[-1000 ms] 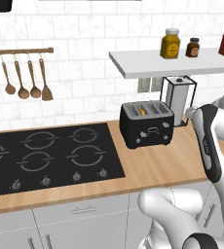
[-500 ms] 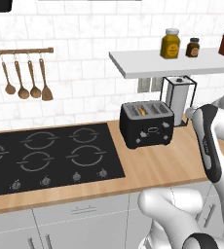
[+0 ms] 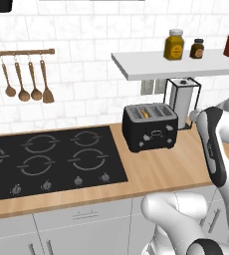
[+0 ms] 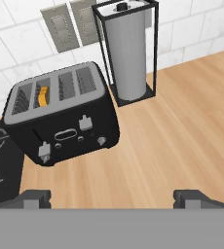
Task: Start the toaster. Once the lever pops up, take the bread to the plate on the dining counter.
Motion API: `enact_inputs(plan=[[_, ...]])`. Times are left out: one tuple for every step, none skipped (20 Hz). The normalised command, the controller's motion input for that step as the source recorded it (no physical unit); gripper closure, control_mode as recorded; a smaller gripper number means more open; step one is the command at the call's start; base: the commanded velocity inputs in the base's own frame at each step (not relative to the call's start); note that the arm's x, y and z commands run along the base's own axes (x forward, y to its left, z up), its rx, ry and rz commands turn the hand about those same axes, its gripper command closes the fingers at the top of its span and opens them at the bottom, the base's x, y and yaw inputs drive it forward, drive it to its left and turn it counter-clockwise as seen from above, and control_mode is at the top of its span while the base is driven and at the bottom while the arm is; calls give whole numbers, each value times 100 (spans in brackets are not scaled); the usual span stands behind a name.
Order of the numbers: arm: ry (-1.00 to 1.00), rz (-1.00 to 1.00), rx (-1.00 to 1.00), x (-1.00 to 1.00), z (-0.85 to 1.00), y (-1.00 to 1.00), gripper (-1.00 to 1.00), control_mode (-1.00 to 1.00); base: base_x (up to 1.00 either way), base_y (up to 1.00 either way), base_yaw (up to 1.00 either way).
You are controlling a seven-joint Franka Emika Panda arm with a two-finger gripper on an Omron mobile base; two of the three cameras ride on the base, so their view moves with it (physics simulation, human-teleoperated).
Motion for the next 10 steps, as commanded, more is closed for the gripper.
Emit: enact_inputs(plan=[[0, 0, 0, 0, 0, 0, -100, -100, 0, 0, 0], [0, 0, 0, 0, 0, 0, -100, -100, 0, 0, 0], [0, 0, 0, 0, 0, 0, -100, -100, 0, 0, 0], [0, 0, 0, 0, 0, 0, -100, -100, 0, 0, 0], [0, 0, 0, 0, 0, 0, -100, -100, 0, 0, 0], [0, 0, 0, 0, 0, 0, -100, -100, 0, 0, 0], [0, 0, 0, 0, 0, 0, -100, -100, 0, 0, 0], [0, 0, 0, 0, 0, 0, -100, -100, 0, 0, 0], [0, 0, 0, 0, 0, 0, -100, -100, 0, 0, 0], [0, 0, 0, 0, 0, 0, -100, -100, 0, 0, 0]])
